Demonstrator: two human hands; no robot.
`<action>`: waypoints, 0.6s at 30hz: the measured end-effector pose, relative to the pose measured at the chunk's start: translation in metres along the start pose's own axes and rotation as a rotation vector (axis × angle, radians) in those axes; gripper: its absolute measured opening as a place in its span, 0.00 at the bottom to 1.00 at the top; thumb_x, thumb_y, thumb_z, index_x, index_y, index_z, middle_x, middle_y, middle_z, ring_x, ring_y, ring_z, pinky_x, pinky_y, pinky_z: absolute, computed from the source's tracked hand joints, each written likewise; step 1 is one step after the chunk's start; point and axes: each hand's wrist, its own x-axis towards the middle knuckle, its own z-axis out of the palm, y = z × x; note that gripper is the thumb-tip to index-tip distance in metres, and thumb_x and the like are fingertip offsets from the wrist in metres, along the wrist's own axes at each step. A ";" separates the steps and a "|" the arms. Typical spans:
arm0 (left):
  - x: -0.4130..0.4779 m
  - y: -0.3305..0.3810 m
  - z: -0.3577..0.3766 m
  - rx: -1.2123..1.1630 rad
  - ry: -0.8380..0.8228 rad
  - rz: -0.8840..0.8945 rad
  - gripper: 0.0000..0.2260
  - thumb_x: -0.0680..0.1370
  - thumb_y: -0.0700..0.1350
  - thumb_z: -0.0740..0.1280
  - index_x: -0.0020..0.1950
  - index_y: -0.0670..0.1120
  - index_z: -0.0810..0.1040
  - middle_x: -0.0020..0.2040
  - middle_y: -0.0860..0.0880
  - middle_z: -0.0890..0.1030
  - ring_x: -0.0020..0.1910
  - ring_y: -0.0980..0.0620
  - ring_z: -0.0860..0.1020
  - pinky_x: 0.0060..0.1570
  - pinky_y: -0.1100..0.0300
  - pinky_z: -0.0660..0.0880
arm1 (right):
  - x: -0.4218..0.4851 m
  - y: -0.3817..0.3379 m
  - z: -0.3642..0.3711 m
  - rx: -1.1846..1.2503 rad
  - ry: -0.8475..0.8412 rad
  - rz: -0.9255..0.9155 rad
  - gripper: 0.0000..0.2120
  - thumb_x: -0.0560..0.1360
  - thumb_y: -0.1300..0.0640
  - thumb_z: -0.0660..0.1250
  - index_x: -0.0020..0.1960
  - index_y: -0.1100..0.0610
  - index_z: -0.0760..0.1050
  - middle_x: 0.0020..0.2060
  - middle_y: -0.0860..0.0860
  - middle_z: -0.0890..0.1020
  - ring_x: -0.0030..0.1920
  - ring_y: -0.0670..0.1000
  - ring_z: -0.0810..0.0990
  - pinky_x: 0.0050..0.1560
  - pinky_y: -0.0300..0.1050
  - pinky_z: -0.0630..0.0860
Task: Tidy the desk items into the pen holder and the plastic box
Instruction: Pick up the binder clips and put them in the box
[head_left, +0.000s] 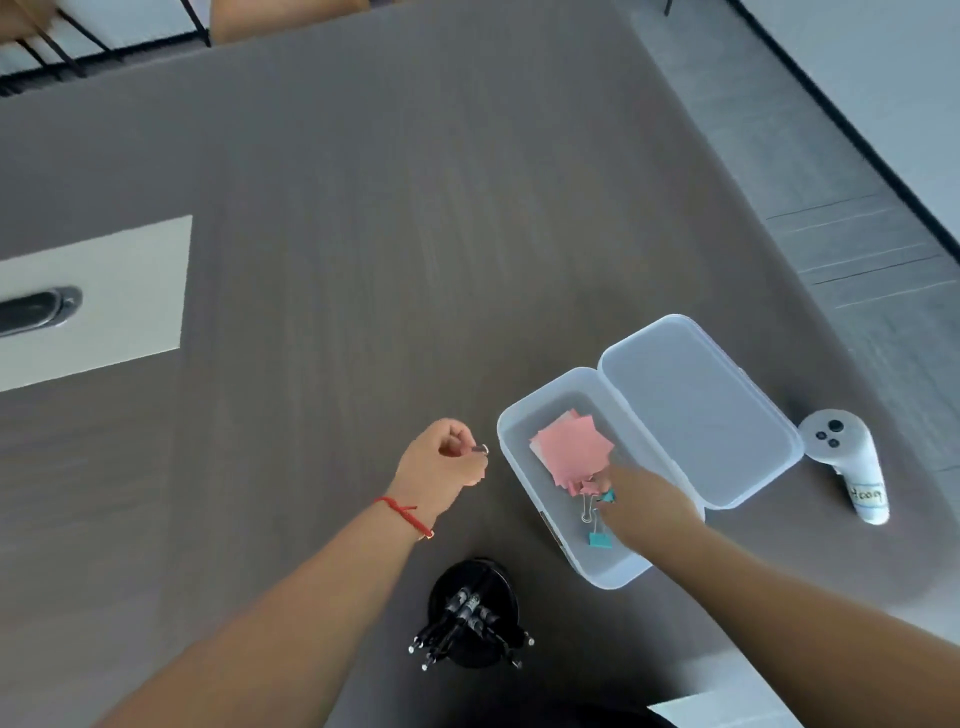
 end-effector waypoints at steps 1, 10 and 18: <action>-0.008 0.019 0.007 0.051 -0.099 0.123 0.12 0.68 0.35 0.69 0.34 0.50 0.71 0.32 0.52 0.76 0.34 0.52 0.75 0.41 0.58 0.75 | 0.000 0.004 0.004 -0.031 -0.020 -0.005 0.14 0.78 0.53 0.59 0.63 0.49 0.72 0.59 0.46 0.79 0.58 0.51 0.79 0.56 0.44 0.76; 0.011 0.037 0.116 0.984 -0.441 0.357 0.04 0.70 0.44 0.68 0.43 0.47 0.76 0.45 0.47 0.70 0.46 0.45 0.72 0.52 0.57 0.72 | -0.003 0.029 0.009 0.111 0.023 -0.132 0.19 0.74 0.58 0.60 0.64 0.47 0.73 0.58 0.49 0.78 0.56 0.53 0.79 0.55 0.49 0.79; 0.022 0.031 0.126 0.974 -0.407 0.244 0.14 0.75 0.40 0.61 0.60 0.44 0.78 0.57 0.45 0.81 0.57 0.44 0.77 0.60 0.54 0.73 | -0.037 0.063 0.015 0.280 0.271 -0.357 0.13 0.78 0.57 0.61 0.60 0.49 0.76 0.56 0.48 0.77 0.56 0.52 0.77 0.58 0.46 0.75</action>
